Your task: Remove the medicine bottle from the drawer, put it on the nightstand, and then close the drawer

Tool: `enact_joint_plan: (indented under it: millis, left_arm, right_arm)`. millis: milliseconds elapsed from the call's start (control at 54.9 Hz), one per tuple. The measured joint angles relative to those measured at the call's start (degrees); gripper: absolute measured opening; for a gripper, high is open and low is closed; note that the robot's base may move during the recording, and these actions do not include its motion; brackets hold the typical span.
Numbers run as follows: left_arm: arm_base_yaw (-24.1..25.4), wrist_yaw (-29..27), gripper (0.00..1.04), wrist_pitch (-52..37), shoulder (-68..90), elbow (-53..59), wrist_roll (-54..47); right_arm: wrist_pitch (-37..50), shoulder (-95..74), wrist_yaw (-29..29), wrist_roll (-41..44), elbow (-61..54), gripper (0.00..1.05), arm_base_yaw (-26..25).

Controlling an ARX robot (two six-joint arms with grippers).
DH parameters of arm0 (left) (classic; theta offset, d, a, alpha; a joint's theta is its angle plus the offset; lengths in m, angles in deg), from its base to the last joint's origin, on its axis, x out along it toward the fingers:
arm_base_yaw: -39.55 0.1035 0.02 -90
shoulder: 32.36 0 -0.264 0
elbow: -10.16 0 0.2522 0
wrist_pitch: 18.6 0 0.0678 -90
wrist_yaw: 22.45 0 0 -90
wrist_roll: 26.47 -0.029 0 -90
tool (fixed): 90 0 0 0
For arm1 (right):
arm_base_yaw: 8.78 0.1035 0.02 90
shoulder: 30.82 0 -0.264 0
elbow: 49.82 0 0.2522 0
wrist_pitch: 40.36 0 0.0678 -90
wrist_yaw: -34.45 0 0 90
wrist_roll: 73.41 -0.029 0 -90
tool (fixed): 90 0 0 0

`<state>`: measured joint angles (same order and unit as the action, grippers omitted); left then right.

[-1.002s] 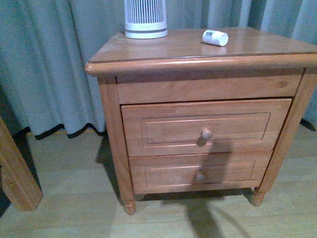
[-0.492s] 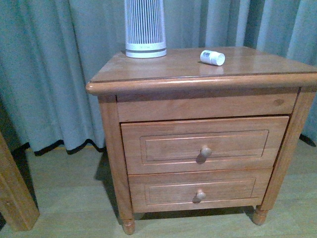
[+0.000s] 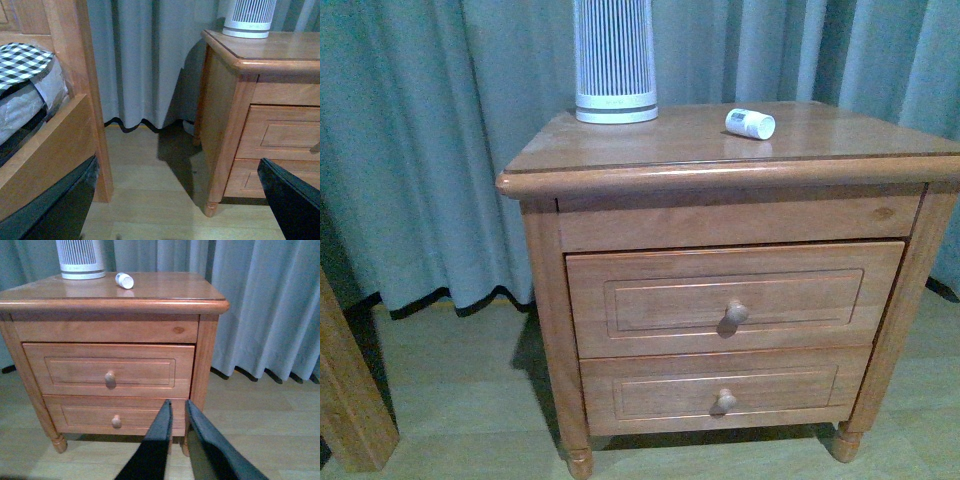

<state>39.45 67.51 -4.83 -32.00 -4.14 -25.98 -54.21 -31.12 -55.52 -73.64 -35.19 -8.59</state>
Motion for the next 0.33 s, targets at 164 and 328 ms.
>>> enact_joint_plan:
  millis: [164,328]
  left_arm:
    - [0.0,0.0,0.98,0.0,0.0,0.0,-0.02]
    - [0.0,0.0,0.98,0.0,0.0,0.02,-0.02]
  right_arm:
    - [0.0,0.0,0.0,0.02,0.0,0.51,0.0]
    - [0.0,0.0,0.0,0.02,0.0,0.88,0.0]
